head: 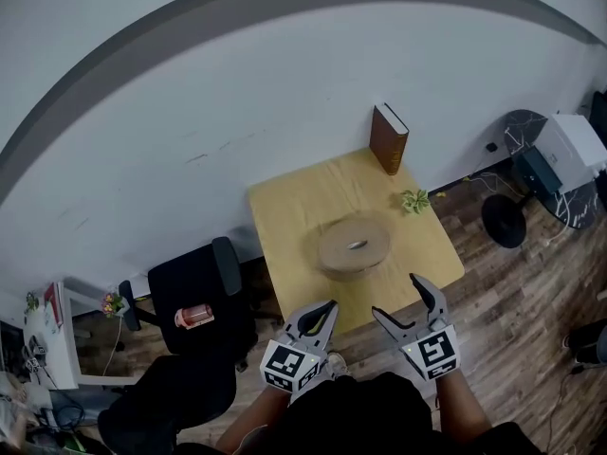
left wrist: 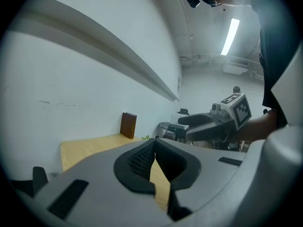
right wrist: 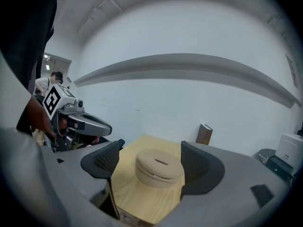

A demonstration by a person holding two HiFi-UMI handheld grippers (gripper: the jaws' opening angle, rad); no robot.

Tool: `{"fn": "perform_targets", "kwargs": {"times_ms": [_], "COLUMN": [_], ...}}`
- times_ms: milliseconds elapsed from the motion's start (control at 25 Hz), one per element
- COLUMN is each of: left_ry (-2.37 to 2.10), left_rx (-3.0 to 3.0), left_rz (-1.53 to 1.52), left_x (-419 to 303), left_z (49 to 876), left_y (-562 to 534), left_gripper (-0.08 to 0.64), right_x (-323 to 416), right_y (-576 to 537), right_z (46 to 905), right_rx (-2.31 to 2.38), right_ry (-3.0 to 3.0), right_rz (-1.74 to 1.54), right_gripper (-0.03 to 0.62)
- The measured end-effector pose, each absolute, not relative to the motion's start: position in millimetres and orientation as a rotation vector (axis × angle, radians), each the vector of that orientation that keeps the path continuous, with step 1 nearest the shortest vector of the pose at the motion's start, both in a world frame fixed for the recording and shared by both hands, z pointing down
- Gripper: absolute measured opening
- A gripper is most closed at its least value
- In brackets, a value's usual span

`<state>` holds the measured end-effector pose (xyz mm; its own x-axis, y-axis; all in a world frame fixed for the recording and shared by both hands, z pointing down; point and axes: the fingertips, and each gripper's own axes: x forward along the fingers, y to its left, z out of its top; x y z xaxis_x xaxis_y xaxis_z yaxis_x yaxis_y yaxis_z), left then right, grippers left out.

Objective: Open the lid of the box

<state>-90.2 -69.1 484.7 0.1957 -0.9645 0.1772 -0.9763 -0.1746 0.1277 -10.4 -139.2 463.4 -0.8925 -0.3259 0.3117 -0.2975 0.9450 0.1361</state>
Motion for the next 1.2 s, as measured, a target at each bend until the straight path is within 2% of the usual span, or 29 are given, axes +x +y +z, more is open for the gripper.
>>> {"fn": "perform_targets", "kwargs": {"times_ms": [760,840,1200], "left_ry": [-2.023,-2.054,-2.115], "left_rx": [2.005,1.953,1.832], "left_rz": [0.079,0.068,0.037], "left_x": [-142.4,-147.3,-157.4], "left_z": [507.2,510.5,530.9], "left_y": [-120.9,-123.2,-125.8], "left_gripper": [0.018,0.018,0.018], "right_x": [-87.6,-95.5,-118.1], "right_y": [-193.6,-197.3,-199.8], "right_z": [525.9,535.6,601.5], "right_rx": [-0.121,-0.172,-0.449], "right_ry": [-2.542,-2.519,-2.289], "right_rz": [-0.248,-0.252,-0.332], "right_gripper": [0.421,0.442,0.453]}}
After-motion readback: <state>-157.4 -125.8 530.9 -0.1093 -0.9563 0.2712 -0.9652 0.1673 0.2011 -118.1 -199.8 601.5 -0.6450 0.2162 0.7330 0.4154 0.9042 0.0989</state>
